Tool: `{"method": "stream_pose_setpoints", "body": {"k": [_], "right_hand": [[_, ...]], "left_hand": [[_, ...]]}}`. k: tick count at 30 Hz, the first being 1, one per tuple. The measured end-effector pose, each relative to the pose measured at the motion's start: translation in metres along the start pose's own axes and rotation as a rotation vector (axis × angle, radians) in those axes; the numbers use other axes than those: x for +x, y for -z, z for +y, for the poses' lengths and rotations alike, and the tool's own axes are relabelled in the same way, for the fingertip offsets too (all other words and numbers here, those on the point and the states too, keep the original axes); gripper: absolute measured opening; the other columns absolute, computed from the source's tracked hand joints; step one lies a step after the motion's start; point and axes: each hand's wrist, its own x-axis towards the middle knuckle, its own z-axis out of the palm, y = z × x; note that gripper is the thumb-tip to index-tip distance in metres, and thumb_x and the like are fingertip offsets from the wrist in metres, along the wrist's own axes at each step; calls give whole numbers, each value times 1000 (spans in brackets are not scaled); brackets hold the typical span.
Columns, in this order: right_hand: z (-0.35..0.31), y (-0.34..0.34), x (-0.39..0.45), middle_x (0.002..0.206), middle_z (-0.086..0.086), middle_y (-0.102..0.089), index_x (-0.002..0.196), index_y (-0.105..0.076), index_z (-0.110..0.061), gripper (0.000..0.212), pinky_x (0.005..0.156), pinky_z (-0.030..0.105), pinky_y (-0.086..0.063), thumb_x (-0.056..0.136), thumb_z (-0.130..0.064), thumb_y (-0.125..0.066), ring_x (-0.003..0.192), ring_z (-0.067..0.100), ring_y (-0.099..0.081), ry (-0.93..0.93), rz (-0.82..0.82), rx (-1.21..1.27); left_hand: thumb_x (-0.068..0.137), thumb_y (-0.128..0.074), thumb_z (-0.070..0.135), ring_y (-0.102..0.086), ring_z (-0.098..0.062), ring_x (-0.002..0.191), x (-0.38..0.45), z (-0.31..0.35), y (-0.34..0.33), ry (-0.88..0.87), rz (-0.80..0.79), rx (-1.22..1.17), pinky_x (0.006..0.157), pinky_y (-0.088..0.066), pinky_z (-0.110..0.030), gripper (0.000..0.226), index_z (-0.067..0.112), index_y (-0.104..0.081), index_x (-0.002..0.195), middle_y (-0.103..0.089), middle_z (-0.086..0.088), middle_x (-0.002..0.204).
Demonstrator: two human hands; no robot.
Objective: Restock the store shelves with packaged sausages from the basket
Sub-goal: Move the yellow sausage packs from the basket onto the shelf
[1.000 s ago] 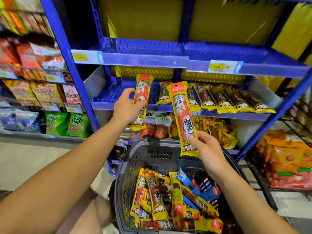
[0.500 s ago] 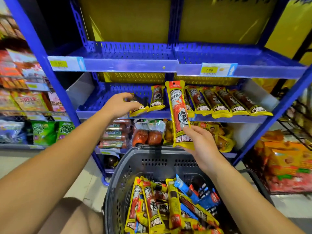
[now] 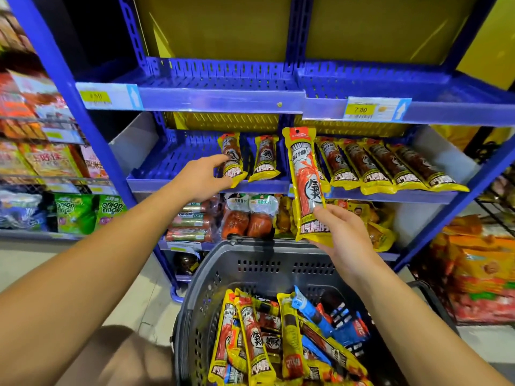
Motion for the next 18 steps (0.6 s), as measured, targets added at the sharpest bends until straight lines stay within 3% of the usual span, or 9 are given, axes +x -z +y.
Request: {"method": "stream_pose_setpoints", "body": {"k": [3,5,7,9,11,12,14,16,18], "right_hand": [[-2,1,1,101,-26,-57,124,-60,-21,37,105,53,-44,91,-36,-66,104,2,-53,-9,12,14],[-1,2,3,103,-27,-54,127,-58,-19,41,106,53,-43,91,-36,-66,104,2,-53,-9,28,17],[0,2,4,96,-30,-61,119,-62,-21,32,106,52,-43,91,-36,-66,102,0,-54,-12,36,14],[1,1,3,95,-30,-65,109,-66,-24,22,106,52,-43,91,-35,-67,102,-3,-55,-5,18,30],[1,0,2,111,-20,-63,118,-64,-17,34,106,53,-42,90,-36,-67,107,-1,-54,-7,19,35],[2,-1,2,114,-17,-62,121,-63,-14,38,106,53,-42,90,-36,-67,108,-1,-54,-3,24,26],[4,-1,4,108,-18,-67,116,-65,-15,33,103,50,-45,90,-36,-67,103,-3,-58,-2,24,5],[5,-2,5,91,-25,-71,102,-68,-24,15,96,45,-48,91,-34,-66,91,-8,-62,-8,16,-7],[6,-2,5,84,-32,-69,96,-67,-29,7,96,44,-49,91,-34,-66,89,-9,-61,-10,14,-9]], "left_hand": [[95,-55,34,-61,-27,112,7,2,0,3,-7,9,90,-42,-36,58,27,-36,150,-40,-3,154],[96,-52,31,-61,-27,108,11,4,-1,-10,-16,4,87,-41,-34,55,27,-37,149,-41,-3,153],[97,-49,30,-59,-27,105,13,7,-4,-30,-21,0,88,-40,-32,53,26,-37,149,-44,-4,152],[99,-48,29,-54,-28,120,13,8,-8,-48,-23,13,98,-38,-36,53,24,-36,150,-41,-5,153],[100,-48,30,-42,-30,136,13,9,-10,-57,-26,27,106,-34,-40,54,22,-33,151,-38,-6,155],[100,-48,30,-43,-33,134,13,9,-10,-57,-29,33,105,-36,-40,55,21,-32,152,-40,-8,154],[101,-46,30,-58,-35,113,14,8,-11,-49,-31,41,91,-42,-38,55,22,-30,153,-48,-13,147],[101,-45,30,-62,-20,80,16,7,-10,-49,-42,41,72,-40,-34,55,25,-28,153,-49,-15,145],[101,-44,30,-63,-21,91,20,6,-9,-50,-63,45,76,-38,-29,56,26,-26,154,-39,-10,154]]}}
